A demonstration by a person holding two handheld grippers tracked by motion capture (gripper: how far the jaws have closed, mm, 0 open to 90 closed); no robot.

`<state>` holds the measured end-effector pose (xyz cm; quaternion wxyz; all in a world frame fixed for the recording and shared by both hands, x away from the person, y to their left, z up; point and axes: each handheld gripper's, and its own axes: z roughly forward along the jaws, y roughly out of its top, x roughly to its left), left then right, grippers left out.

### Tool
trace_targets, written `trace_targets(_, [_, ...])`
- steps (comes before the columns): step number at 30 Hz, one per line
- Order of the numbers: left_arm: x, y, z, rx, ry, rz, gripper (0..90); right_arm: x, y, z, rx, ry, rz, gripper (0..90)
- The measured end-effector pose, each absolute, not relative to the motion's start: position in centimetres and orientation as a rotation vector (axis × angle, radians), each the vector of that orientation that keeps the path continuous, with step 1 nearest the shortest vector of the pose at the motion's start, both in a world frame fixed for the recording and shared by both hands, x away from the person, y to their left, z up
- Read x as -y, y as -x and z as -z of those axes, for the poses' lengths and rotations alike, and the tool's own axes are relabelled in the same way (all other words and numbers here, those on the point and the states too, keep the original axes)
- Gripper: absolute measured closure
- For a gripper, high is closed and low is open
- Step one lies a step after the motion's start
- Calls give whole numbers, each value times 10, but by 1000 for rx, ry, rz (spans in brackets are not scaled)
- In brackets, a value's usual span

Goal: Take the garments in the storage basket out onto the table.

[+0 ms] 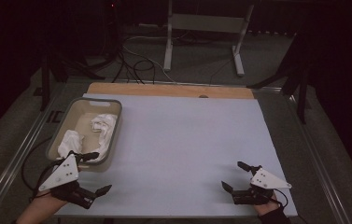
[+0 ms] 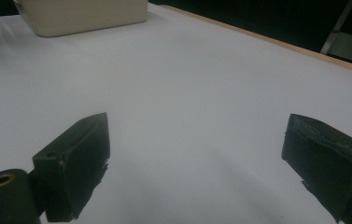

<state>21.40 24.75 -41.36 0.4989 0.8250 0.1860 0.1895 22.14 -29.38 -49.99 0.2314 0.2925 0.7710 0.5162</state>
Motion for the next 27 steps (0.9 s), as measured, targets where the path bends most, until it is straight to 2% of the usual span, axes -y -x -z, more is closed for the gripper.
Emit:
trace_targets(16, [-258,-236,371,-406,-2044,-480,2,294,-221,499,-2117,-798,-1430,82])
trace_targets(27, [-268,-268,362,-426,-2128,-492,2,293,-221,500,-2132,-797,-1440,82])
